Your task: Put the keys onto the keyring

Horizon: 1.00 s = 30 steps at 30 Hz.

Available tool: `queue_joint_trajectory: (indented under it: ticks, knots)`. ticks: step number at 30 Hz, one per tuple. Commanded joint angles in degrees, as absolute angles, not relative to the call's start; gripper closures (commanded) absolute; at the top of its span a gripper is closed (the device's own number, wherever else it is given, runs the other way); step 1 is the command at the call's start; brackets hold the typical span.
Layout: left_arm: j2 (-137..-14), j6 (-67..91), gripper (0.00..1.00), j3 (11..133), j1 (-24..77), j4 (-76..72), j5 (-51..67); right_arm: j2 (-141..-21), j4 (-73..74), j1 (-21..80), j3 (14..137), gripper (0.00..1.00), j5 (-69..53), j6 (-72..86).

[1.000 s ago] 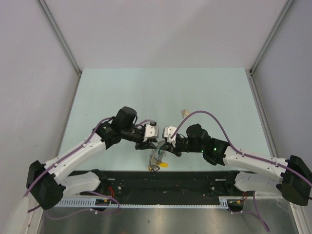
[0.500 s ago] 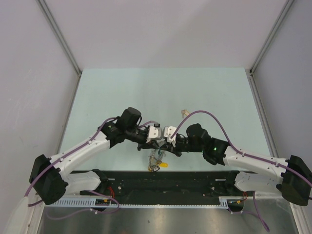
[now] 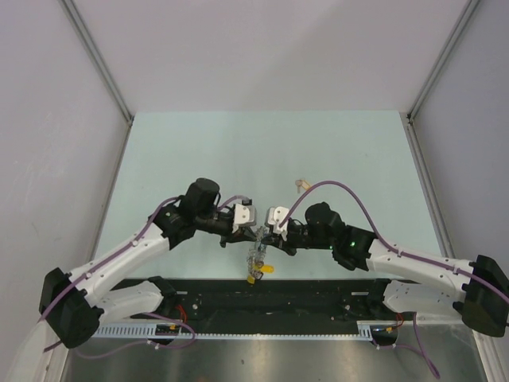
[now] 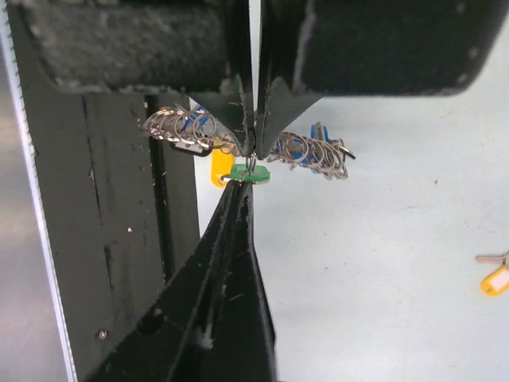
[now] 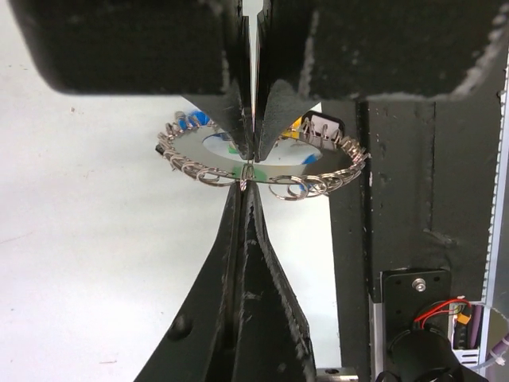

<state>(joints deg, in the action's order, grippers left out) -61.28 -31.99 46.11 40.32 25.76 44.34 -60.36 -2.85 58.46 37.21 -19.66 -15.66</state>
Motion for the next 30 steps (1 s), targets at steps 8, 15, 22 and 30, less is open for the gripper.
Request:
queue_joint_trajectory:
  ticks: [8, 15, 22, 30]
  knots:
    - [-49.94, -2.48, 1.0, 33.41, 37.97, -7.54, 42.9, -59.77, -4.91, 60.73, 38.15, 1.0, -17.14, -15.47]
    - [-44.48, 10.71, 1.0, 24.7, 39.11, -24.77, 33.14, -61.17, -13.69, 62.05, 36.04, 1.0, -17.23, -12.75]
    - [-42.02, 17.05, 1.0, 15.93, 41.31, -38.75, 25.23, -62.76, -18.81, 62.67, 34.37, 1.0, -15.74, -11.25]
    - [-37.97, 18.81, 0.8, 11.95, 41.31, -37.11, 23.2, -61.79, -16.44, 61.52, 34.72, 1.0, -15.02, -13.45]
